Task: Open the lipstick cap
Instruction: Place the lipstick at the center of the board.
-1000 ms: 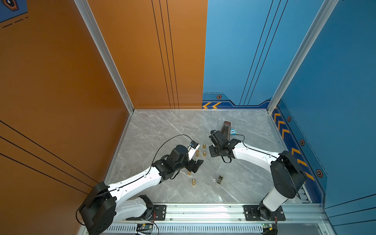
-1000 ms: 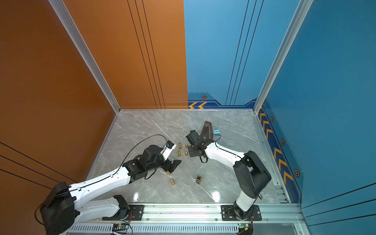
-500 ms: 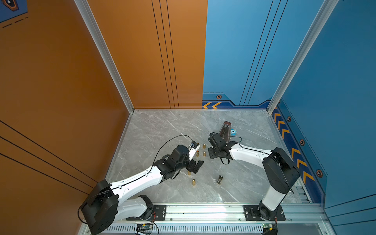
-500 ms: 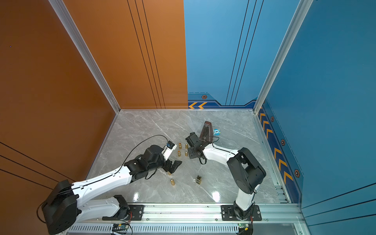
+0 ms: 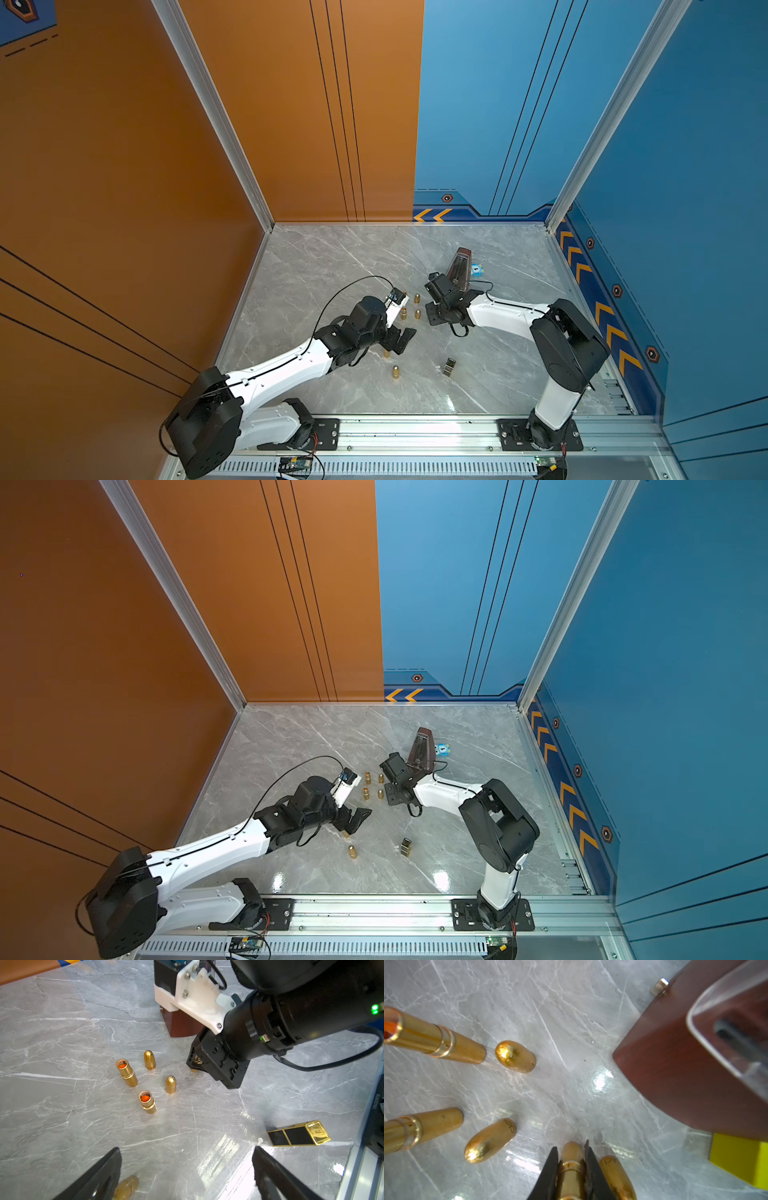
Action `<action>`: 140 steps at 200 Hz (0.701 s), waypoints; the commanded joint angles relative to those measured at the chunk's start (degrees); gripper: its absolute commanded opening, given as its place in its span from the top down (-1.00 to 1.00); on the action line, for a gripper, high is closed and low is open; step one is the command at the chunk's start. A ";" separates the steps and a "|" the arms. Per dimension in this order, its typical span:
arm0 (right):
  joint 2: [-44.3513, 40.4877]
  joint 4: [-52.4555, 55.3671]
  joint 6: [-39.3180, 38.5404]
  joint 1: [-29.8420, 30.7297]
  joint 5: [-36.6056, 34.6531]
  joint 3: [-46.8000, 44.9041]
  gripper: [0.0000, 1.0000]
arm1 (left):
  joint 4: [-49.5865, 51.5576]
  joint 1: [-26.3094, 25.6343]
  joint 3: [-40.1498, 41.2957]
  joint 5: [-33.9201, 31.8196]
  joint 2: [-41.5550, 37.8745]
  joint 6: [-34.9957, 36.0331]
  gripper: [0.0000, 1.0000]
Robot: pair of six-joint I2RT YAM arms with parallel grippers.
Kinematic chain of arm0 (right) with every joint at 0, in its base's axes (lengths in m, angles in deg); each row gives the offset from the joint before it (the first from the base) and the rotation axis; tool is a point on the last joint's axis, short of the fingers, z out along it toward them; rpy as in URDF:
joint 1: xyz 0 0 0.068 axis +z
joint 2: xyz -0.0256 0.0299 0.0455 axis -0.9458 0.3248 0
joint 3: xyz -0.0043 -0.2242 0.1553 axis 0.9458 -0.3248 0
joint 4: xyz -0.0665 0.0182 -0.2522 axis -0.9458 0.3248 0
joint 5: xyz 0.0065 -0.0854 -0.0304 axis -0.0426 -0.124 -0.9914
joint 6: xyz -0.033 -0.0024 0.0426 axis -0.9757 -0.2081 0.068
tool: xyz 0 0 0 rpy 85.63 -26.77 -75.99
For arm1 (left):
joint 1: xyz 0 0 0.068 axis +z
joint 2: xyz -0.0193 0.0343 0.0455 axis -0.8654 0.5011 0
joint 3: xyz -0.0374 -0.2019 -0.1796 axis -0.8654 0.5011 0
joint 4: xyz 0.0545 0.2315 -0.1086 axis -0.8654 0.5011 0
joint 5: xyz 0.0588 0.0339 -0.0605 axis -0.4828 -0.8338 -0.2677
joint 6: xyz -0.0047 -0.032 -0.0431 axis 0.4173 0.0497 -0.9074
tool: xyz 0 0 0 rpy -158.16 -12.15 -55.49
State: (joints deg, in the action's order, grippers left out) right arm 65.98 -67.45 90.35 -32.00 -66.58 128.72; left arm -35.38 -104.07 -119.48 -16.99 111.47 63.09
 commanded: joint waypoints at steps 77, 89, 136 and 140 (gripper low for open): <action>1.28 0.39 -1.31 -0.11 -0.38 -0.65 0.54 | 0.78 0.85 -1.51 -1.86 0.21 0.31 -0.97; 1.56 0.62 -1.29 -0.11 -0.23 -0.31 0.52 | 0.78 0.90 -1.51 -1.78 0.05 0.39 -0.97; 1.81 0.84 -1.17 -0.20 0.26 0.66 0.42 | 0.80 1.27 -1.29 -1.45 -0.04 0.39 -0.97; 1.79 0.97 -1.21 -0.20 0.39 0.80 0.42 | 0.80 1.33 -1.39 -1.43 -0.09 0.39 -0.97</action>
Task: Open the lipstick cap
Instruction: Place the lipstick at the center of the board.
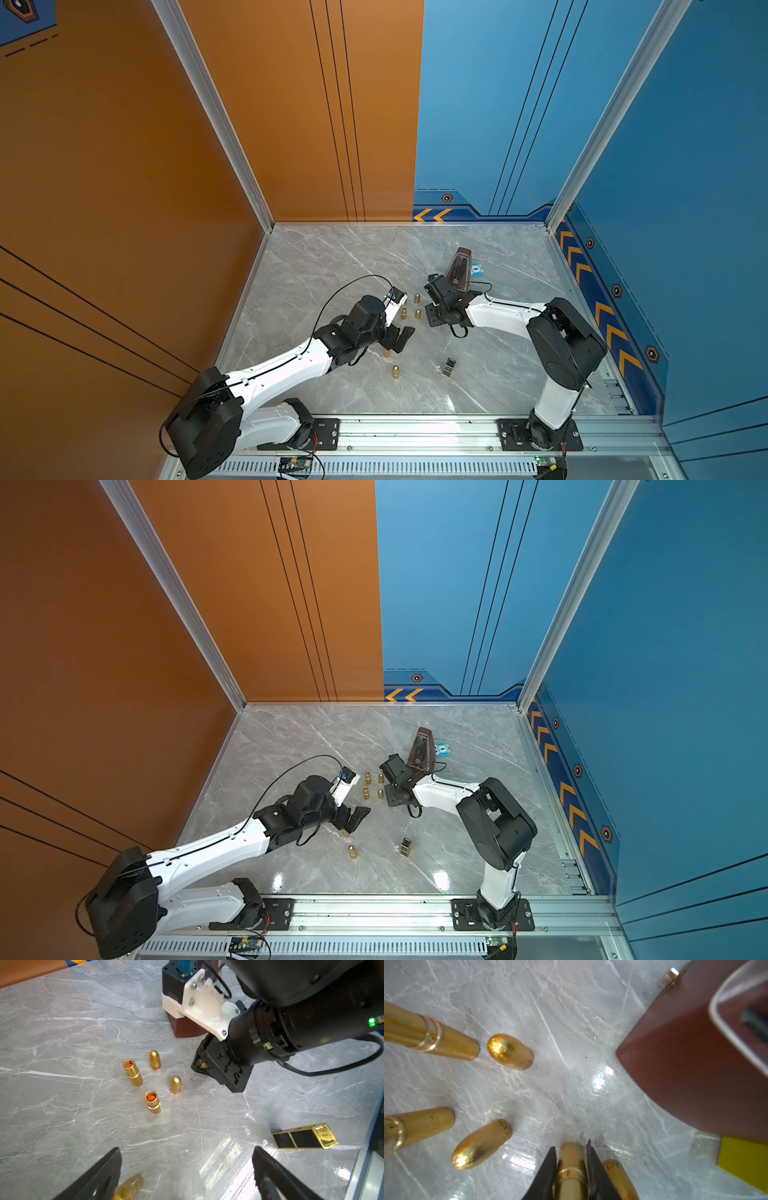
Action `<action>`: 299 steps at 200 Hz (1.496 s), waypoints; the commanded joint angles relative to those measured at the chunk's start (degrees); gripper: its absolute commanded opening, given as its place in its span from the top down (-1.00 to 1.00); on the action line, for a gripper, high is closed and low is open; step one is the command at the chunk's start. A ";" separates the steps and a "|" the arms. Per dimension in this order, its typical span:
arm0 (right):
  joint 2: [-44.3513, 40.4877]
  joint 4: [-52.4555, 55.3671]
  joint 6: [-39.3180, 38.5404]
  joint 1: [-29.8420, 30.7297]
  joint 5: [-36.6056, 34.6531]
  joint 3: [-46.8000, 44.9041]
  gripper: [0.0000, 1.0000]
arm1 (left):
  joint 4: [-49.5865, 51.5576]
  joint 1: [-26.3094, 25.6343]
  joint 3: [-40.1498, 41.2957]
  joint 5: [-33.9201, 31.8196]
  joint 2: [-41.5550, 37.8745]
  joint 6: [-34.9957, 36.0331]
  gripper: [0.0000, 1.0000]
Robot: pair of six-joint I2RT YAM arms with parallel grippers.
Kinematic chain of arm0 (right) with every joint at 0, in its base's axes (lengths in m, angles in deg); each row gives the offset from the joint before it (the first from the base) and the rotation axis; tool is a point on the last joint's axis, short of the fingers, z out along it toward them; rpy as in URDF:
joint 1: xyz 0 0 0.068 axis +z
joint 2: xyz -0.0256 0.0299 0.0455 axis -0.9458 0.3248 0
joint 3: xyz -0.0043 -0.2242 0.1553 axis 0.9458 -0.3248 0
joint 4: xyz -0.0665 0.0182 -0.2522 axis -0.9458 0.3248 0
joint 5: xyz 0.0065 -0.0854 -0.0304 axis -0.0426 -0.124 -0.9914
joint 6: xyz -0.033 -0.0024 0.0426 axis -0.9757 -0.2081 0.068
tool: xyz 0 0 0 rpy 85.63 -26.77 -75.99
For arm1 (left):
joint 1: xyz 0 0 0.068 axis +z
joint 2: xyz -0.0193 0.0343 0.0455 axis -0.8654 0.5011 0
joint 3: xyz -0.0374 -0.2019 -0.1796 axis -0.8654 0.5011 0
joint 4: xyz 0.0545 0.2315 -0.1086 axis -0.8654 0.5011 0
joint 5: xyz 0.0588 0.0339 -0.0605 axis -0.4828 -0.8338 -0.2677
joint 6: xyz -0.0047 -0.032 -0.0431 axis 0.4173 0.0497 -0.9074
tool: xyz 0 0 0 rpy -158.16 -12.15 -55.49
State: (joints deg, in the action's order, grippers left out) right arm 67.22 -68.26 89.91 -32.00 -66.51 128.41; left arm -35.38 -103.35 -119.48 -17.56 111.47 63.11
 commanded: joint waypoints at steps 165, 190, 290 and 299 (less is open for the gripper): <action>-7.10 7.90 1.38 -0.02 2.63 3.36 -0.05 | 7.27 3.05 -1.34 -3.74 -6.86 -2.30 -0.97; -9.20 10.84 1.97 0.05 2.61 4.53 -0.13 | 9.04 3.51 -1.18 -4.71 -8.33 -3.60 -0.97; -8.24 25.99 11.13 9.26 10.59 19.26 -0.34 | 20.91 6.39 1.36 -12.06 -18.95 -12.09 -0.97; -6.77 26.56 11.97 10.33 11.16 21.07 -0.35 | 21.65 6.93 1.69 -12.28 -19.77 -12.60 -0.97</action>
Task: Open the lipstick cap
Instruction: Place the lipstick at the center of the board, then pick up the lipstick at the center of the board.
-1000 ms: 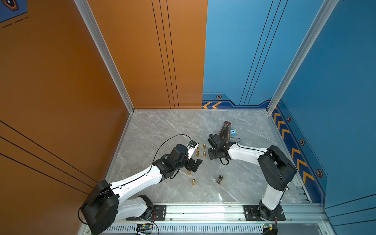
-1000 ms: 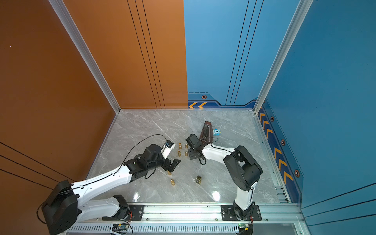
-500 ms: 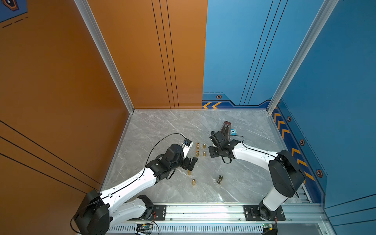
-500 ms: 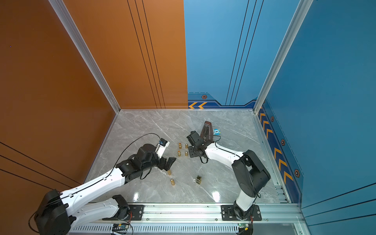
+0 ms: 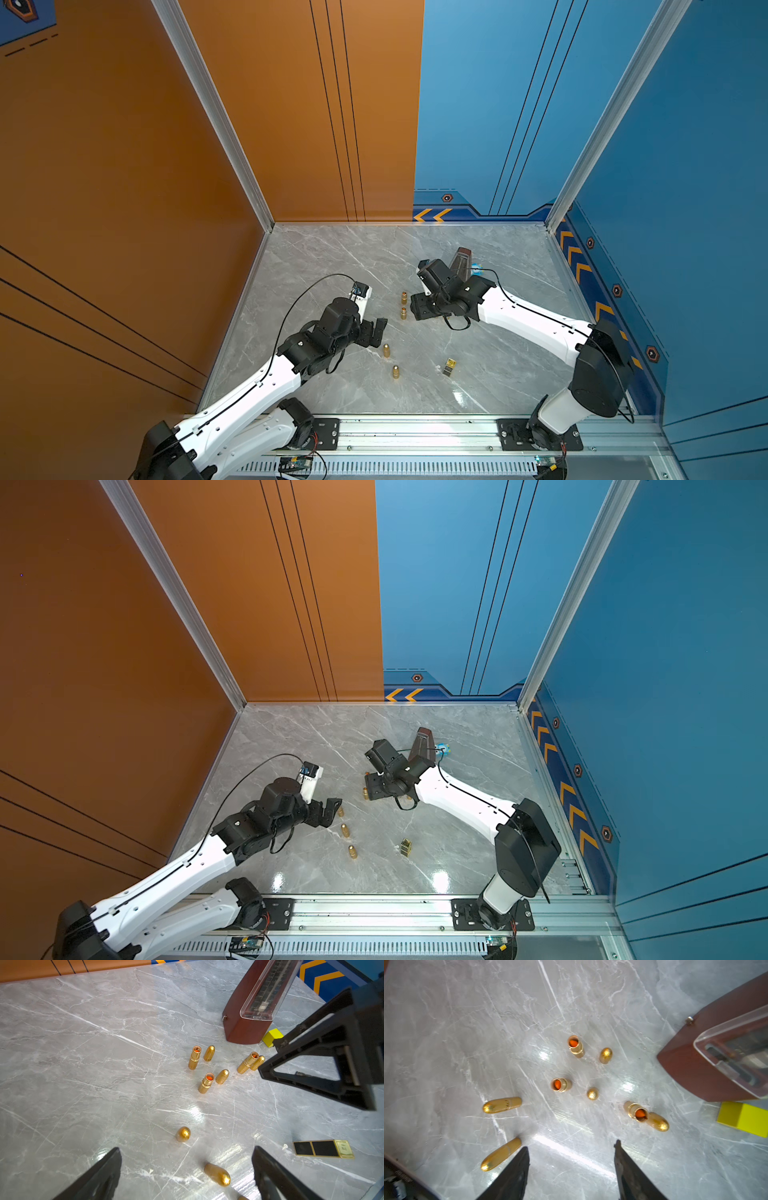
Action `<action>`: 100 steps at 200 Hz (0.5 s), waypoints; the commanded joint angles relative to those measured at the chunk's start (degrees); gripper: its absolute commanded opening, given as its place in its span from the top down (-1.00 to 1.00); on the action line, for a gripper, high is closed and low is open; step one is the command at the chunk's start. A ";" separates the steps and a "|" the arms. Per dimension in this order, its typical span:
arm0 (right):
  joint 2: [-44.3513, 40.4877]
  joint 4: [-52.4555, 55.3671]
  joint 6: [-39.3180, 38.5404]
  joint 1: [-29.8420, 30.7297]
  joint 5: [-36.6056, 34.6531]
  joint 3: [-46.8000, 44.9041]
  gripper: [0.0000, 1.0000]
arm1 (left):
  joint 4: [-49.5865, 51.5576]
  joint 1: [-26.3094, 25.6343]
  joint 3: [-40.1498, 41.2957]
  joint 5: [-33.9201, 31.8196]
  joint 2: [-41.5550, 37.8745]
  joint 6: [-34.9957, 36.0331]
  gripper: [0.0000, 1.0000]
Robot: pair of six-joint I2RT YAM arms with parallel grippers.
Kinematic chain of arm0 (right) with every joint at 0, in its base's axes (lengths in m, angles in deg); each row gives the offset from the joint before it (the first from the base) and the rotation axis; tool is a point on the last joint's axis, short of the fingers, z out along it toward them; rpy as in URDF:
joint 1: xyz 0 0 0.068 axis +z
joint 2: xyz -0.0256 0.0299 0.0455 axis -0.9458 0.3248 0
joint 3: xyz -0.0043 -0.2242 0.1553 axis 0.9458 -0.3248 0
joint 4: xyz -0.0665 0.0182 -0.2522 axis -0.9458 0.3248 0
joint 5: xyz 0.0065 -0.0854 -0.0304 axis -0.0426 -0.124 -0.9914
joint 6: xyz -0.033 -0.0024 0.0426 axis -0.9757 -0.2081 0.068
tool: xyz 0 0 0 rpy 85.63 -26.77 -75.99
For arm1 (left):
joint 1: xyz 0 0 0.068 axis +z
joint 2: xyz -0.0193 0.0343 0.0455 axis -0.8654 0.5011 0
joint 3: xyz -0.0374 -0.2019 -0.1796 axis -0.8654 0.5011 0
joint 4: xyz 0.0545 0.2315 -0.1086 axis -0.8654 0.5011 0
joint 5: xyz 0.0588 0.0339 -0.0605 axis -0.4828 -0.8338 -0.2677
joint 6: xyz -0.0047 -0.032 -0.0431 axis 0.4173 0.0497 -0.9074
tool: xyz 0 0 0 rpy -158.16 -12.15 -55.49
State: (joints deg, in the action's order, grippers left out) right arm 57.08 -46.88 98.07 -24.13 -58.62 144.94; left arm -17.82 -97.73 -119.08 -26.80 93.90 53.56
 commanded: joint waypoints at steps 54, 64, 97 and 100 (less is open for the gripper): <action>12.51 7.51 6.68 7.26 3.90 13.19 -0.37 | 4.94 4.36 4.04 -2.46 -6.41 -4.80 -0.97; 14.05 7.61 7.03 7.78 3.82 14.53 -0.37 | 4.93 4.81 4.46 -2.42 -6.64 -5.16 -0.97; 19.31 8.08 7.41 8.52 3.77 18.37 -0.36 | 4.94 6.05 5.34 -2.09 -7.49 -5.46 -0.97; 19.71 8.08 7.41 8.55 3.72 18.76 -0.35 | 4.94 6.15 5.38 -2.13 -7.59 -5.41 -0.97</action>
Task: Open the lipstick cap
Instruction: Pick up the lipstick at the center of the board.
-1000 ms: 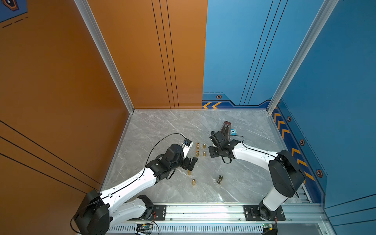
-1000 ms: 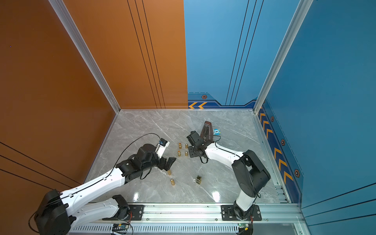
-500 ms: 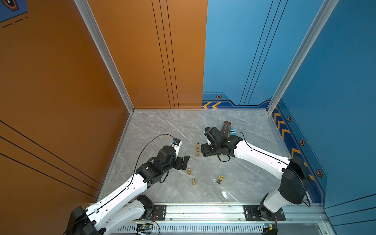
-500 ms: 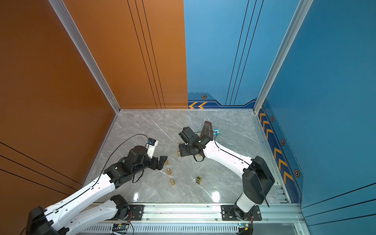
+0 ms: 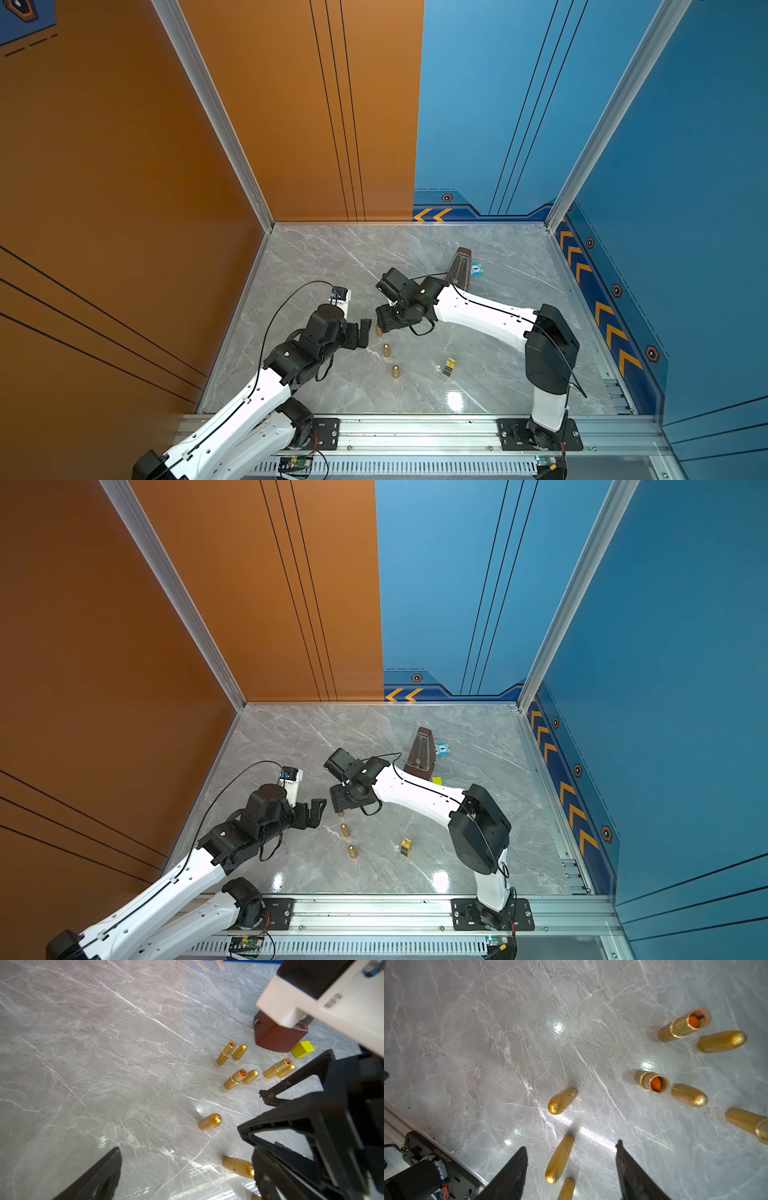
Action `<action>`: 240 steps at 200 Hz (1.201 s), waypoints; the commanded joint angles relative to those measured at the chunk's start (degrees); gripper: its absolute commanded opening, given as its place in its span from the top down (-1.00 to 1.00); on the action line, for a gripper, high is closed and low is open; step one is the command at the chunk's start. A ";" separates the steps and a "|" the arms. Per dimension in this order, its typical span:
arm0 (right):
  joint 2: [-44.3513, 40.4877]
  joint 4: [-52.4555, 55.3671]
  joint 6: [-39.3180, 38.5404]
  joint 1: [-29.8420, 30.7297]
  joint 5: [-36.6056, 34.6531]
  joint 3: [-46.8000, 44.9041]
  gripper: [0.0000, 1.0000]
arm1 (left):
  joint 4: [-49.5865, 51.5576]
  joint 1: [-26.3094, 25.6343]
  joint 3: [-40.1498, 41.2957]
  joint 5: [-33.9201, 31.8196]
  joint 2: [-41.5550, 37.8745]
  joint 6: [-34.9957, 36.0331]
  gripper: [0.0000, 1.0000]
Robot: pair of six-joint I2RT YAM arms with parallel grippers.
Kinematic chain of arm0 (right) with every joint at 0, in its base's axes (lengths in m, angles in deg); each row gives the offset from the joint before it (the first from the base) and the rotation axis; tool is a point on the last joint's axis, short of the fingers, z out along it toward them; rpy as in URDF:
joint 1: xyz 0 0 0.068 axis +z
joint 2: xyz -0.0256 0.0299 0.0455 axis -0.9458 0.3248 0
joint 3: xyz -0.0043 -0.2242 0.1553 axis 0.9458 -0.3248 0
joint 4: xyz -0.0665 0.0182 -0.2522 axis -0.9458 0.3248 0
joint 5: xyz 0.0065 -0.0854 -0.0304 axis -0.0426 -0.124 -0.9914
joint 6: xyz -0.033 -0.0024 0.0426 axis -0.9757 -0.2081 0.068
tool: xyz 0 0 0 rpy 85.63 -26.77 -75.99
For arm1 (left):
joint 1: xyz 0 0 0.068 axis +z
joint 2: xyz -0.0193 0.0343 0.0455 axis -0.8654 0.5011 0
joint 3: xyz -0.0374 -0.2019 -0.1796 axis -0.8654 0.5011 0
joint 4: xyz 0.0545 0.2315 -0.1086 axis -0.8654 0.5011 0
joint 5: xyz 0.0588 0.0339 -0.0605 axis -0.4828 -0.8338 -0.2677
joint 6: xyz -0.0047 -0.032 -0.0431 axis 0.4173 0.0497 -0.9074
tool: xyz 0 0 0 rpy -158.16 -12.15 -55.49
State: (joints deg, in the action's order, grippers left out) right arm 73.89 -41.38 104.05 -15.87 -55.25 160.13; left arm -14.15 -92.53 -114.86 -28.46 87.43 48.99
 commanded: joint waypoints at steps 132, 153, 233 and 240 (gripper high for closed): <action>15.78 4.97 -0.51 1.34 -1.92 11.14 0.03 | 0.98 4.12 3.56 -0.29 -3.99 -2.14 -0.97; 16.48 5.21 -0.86 1.56 -2.37 12.97 0.10 | 1.00 4.38 3.90 -0.28 -4.19 -2.29 -0.97; 17.89 5.88 -1.70 1.61 -3.44 13.70 0.31 | 0.91 4.92 3.81 0.24 -4.46 -2.56 -0.97; 18.08 5.95 -1.83 1.64 -3.49 13.72 0.32 | 0.91 4.96 3.81 0.30 -4.37 -2.56 -0.97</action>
State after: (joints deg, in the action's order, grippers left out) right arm 90.35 -37.75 103.46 -14.67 -56.78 172.41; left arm -13.93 -88.31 -112.02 -28.44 83.67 47.22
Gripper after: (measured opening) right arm 0.348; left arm 0.985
